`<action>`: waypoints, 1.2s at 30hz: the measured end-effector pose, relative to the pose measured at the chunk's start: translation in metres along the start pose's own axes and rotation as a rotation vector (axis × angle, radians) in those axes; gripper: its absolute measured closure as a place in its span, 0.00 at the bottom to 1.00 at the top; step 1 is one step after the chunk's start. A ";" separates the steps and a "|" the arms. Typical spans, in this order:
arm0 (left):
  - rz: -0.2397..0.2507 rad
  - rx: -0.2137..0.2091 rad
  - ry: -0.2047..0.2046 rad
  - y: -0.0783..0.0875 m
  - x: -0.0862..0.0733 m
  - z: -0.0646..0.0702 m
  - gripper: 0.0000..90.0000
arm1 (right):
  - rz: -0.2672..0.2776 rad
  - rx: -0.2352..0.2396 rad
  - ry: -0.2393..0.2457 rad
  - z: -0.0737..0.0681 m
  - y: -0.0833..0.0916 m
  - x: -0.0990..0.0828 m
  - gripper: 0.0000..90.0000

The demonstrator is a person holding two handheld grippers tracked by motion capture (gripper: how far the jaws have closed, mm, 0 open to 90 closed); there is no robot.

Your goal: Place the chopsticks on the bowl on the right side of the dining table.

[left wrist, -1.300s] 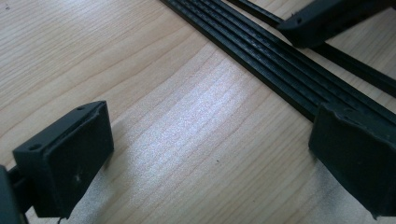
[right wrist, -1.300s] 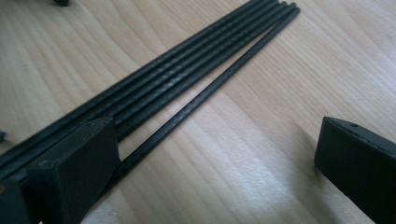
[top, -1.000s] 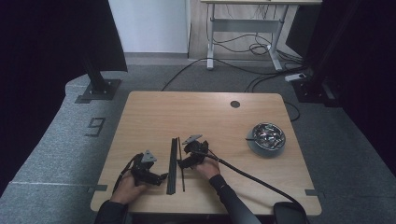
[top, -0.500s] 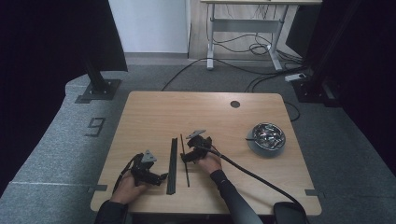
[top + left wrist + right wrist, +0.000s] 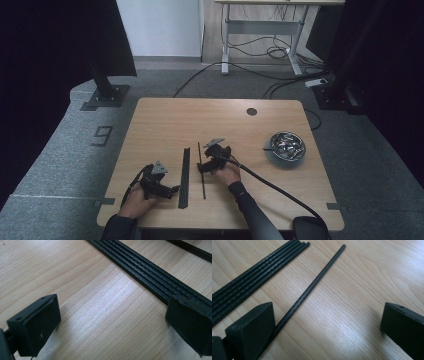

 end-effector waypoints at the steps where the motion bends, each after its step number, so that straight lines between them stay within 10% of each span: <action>1: 0.000 0.000 0.000 0.000 0.000 0.000 0.00 | 0.001 -0.004 -0.004 0.002 0.002 -0.002 0.00; 36: 0.000 0.000 0.000 0.000 0.000 0.000 0.00 | 0.035 -0.056 -0.048 0.029 0.042 -0.041 0.00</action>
Point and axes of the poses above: each handheld gripper's, and its own axes: y roughly backward along the jaws, x roughly out of its top, z roughly to its right, the point moved 7 cm from there along -y, roughly forward along the jaws, and after that the axes turned 5 degrees about z, right-handed, at the moved point
